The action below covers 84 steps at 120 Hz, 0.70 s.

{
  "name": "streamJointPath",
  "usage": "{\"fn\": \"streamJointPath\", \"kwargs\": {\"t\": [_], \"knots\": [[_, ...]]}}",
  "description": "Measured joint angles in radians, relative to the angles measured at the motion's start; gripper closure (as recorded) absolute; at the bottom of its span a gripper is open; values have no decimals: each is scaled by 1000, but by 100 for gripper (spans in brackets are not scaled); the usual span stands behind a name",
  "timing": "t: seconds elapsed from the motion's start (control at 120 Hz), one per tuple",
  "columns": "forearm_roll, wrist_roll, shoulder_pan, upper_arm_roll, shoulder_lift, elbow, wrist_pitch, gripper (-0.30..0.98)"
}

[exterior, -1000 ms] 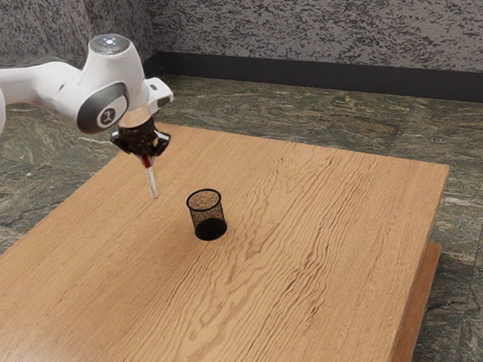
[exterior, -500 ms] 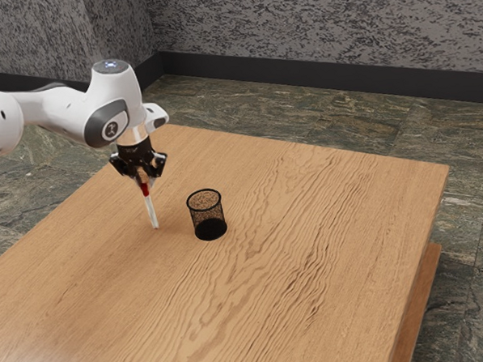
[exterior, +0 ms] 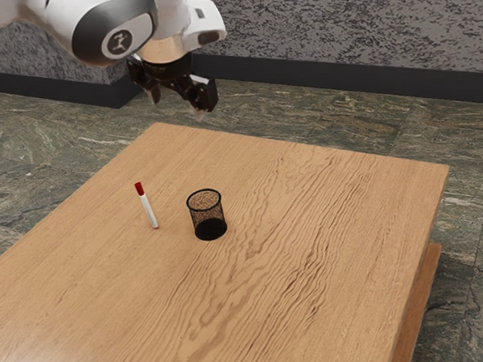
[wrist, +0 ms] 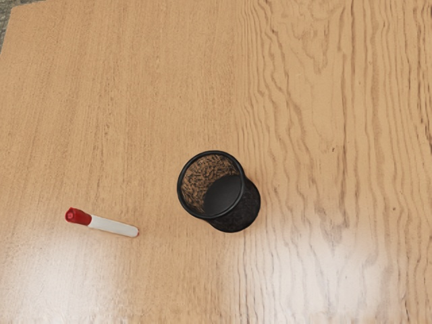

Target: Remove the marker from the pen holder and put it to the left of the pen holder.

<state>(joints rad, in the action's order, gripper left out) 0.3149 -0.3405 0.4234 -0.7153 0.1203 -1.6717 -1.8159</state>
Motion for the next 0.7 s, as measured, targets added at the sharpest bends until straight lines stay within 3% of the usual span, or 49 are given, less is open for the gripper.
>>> {"fn": "streamJointPath", "kwargs": {"t": [0.242,0.7], "knots": [[-52,47,24,-41,-6,-6,137,2],[-63,94,32,-34,-11,-27,185,0]]}}
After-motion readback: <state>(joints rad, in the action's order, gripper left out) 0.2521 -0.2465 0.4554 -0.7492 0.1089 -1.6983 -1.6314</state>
